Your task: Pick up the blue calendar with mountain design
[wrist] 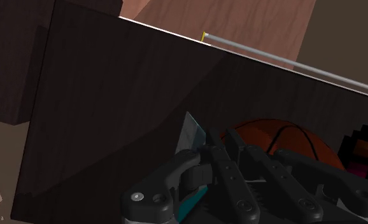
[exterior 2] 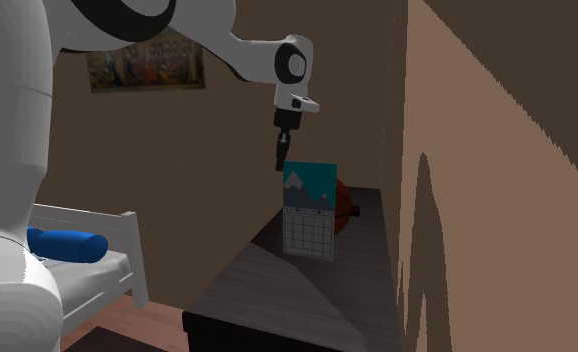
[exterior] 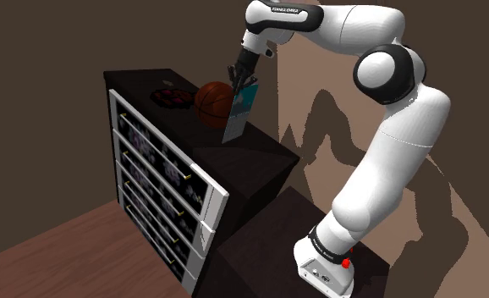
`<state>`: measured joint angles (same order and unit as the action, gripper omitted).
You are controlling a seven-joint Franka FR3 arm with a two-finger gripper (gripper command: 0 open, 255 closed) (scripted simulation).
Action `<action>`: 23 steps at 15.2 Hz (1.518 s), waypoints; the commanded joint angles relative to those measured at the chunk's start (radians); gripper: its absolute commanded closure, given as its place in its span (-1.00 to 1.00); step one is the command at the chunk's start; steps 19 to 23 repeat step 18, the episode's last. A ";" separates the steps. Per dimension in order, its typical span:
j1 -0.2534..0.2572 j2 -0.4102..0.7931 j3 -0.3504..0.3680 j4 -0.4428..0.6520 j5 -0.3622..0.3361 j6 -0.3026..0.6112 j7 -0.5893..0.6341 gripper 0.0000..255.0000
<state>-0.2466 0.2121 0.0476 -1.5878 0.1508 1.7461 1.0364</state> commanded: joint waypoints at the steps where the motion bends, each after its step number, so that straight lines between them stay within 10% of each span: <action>1: 0.000 0.002 0.000 0.001 0.000 0.001 0.000 1.00; 23: -0.002 0.027 0.000 0.240 -0.004 -0.211 0.029 1.00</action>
